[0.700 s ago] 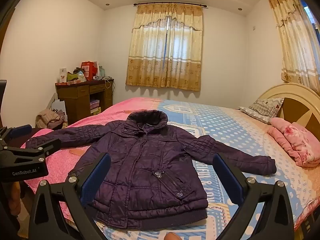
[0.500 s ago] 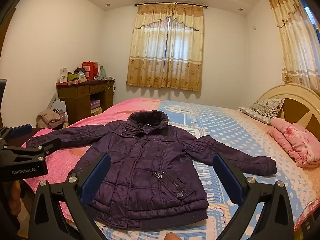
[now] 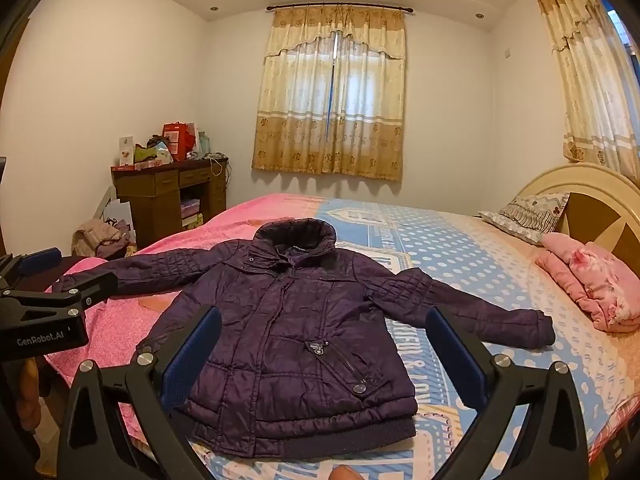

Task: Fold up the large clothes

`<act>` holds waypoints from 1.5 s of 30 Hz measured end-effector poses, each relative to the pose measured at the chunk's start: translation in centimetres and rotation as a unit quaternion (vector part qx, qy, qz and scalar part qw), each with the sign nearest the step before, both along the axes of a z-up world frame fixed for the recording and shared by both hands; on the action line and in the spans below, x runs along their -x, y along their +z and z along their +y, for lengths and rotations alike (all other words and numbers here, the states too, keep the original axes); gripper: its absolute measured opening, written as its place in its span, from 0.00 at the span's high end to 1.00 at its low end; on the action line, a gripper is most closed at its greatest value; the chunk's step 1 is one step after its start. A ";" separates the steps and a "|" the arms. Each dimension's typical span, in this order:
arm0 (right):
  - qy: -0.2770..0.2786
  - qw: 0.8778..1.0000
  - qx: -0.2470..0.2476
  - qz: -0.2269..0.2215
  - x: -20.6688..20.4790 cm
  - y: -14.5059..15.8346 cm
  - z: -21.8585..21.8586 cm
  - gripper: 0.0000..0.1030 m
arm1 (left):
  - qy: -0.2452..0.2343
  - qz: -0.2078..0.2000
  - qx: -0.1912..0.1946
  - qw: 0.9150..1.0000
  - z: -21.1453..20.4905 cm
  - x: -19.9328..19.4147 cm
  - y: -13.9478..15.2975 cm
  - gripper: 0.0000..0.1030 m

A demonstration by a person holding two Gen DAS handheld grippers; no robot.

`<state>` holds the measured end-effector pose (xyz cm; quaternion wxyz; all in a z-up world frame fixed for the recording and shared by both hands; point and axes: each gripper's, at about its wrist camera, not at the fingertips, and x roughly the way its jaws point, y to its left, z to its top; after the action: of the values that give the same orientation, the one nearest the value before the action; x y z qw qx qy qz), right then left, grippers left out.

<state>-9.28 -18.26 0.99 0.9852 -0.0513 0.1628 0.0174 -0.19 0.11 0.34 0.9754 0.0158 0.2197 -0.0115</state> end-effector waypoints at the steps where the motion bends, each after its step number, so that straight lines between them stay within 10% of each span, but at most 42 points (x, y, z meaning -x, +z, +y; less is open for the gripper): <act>1: 0.000 1.000 0.000 0.000 0.0 0.0 0.0 0.01 | 0.001 -0.001 0.000 1.000 0.0 0.0 -0.1 0.00; 45: 0.006 0.999 0.003 0.031 -0.7 -1.3 0.2 0.01 | 0.004 -0.005 0.013 1.000 0.4 -0.1 0.0 0.00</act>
<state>-8.54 -18.08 -0.27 0.9793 -0.0544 0.1932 0.0243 -0.13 0.56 0.38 0.9766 0.0024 0.2148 -0.0100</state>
